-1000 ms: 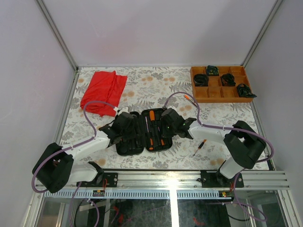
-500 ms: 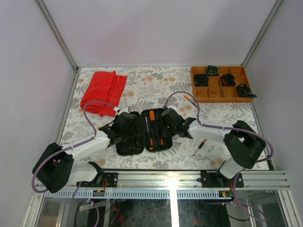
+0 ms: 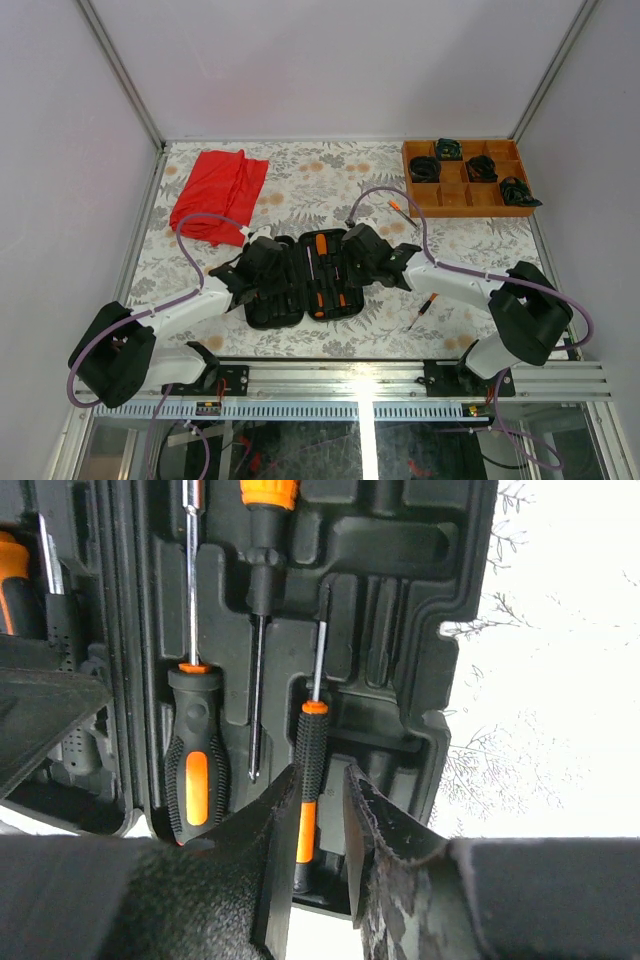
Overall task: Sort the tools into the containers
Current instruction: Place the screwdriver in the storage box.
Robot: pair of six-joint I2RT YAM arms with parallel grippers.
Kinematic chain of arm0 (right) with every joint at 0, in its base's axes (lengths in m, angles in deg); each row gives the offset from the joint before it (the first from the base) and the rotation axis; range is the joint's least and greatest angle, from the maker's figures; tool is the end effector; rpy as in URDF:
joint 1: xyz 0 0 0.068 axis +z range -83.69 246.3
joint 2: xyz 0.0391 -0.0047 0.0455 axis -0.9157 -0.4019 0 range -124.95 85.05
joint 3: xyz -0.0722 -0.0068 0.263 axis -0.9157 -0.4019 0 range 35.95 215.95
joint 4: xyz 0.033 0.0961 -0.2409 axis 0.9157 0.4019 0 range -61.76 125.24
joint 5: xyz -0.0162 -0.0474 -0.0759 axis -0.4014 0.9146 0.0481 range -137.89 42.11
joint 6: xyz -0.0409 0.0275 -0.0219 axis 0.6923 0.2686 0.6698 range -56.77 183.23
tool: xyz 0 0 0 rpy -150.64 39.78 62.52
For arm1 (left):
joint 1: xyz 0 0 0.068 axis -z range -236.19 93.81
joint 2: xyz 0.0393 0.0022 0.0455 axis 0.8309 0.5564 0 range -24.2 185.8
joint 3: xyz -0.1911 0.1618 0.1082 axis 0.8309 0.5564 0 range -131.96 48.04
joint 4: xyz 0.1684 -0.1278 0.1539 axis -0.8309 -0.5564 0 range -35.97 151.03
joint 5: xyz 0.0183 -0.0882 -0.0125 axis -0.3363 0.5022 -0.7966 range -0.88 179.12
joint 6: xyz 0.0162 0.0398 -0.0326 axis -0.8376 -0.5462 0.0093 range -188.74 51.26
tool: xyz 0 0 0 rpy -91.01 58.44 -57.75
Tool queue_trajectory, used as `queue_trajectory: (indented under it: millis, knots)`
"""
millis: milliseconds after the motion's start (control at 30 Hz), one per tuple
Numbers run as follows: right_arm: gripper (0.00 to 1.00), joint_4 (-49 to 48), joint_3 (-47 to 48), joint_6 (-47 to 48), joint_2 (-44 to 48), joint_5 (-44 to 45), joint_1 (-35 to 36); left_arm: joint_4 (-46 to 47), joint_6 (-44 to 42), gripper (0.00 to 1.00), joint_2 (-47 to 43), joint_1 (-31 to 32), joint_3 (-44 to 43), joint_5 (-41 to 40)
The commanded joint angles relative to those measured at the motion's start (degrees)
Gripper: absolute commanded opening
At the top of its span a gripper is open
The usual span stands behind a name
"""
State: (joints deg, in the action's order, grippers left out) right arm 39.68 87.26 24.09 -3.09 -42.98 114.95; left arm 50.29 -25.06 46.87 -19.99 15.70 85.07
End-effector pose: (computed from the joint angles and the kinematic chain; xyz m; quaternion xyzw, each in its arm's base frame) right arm 0.2113 0.2355 0.1968 -0.0622 0.9316 0.2178 0.2842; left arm 0.1906 -0.1363 0.1734 -0.0734 0.9347 -0.1968 0.2867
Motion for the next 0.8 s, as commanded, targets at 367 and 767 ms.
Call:
queue_trajectory:
  millis: [367,767]
  knots:
    - [0.27,0.60,5.78,2.81,-5.03,-3.43,0.39,-0.77,0.18,0.59,0.92,-0.35,0.39,0.56]
    - [0.20,7.30,9.25,2.72,-11.12,-1.16,0.48,-0.43,0.34,0.58,1.31,-0.35,0.39,0.80]
